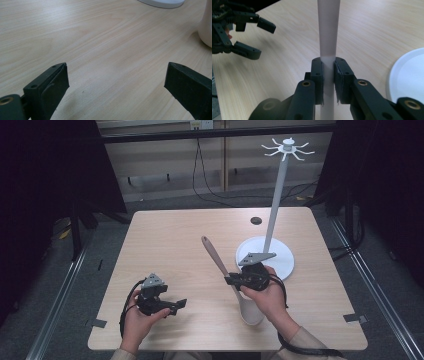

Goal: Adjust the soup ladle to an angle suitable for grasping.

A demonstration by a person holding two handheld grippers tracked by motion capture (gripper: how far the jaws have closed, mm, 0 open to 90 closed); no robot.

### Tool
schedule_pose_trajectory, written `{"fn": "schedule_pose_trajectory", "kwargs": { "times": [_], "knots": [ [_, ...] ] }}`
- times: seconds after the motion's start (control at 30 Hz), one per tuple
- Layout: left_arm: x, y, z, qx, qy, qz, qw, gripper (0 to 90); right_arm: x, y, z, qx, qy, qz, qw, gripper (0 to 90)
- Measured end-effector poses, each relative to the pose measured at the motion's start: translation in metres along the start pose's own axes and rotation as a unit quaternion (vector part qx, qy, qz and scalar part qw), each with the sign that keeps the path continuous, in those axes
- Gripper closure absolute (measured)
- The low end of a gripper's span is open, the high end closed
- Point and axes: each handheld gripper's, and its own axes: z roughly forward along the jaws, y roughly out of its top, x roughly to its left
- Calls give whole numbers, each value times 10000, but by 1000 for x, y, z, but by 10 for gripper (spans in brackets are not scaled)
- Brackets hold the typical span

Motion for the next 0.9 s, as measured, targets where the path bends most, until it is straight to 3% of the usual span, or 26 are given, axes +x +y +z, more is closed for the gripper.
{"fn": "schedule_pose_trajectory", "kwargs": {
  "times": [0.57, 0.9],
  "knots": [
    [0, 0, 1, 8, -14, 21, 10000, 52, -11, 1, -30, -844, -305, 224, 9957, 792],
    [-2, 1, 1, -38, -60, 29, 10000, 51, -17, 2, -45, -1127, -446, 143, 9925, 791]
  ]
}}
